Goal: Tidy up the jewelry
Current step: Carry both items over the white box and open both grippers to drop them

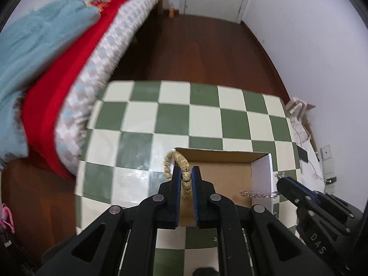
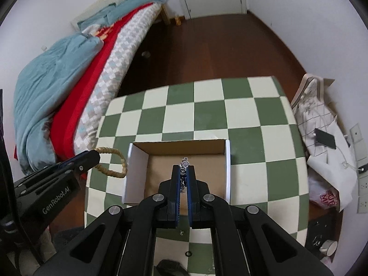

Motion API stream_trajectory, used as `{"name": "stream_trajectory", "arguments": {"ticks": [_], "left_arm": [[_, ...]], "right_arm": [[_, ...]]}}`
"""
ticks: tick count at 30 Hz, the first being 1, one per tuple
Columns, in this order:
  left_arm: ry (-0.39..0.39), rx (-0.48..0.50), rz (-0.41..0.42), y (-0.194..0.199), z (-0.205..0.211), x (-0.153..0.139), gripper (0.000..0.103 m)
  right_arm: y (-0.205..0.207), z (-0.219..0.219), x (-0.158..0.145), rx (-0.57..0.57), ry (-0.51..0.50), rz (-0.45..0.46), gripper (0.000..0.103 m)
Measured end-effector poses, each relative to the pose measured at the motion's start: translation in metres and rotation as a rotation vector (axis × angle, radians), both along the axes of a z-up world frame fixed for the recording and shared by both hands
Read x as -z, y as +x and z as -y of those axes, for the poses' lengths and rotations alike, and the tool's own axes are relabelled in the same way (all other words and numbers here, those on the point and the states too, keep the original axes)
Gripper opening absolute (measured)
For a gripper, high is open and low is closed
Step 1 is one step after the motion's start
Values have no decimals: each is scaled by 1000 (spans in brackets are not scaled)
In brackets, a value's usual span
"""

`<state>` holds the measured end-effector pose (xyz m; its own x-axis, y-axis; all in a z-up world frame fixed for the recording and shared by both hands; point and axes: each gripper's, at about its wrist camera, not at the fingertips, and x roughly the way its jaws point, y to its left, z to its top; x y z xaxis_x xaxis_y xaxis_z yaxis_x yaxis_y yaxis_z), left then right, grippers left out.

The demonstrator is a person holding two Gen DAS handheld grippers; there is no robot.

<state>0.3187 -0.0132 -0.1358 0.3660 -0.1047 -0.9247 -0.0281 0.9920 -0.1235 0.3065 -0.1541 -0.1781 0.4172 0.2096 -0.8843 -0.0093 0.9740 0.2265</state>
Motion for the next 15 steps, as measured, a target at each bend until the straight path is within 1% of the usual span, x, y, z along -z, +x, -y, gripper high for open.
{"name": "stream_trajectory", "arguments": {"ticks": [5, 8, 9, 10, 12, 13, 14, 15], "left_arm": [[-39, 19, -65, 18, 6, 22, 6], [-75, 36, -87, 26, 9, 27, 7], [-78, 48, -101, 30, 12, 29, 7], [-74, 51, -110, 33, 13, 29, 10], [-81, 51, -117, 37, 13, 29, 11], [-67, 59, -109, 37, 14, 27, 13], [-36, 58, -90, 38, 14, 23, 19], [-24, 54, -73, 38, 13, 20, 41]], "right_arm": [[20, 4, 28, -6, -8, -60, 5], [31, 6, 39, -12, -3, -85, 5], [35, 6, 42, -16, -3, -92, 5], [38, 7, 43, -20, -1, -95, 5], [44, 7, 48, -33, 4, -120, 5], [46, 7, 49, -31, -5, -131, 6], [46, 7, 51, -33, -19, -142, 9], [47, 6, 52, -36, -36, -153, 14]]}}
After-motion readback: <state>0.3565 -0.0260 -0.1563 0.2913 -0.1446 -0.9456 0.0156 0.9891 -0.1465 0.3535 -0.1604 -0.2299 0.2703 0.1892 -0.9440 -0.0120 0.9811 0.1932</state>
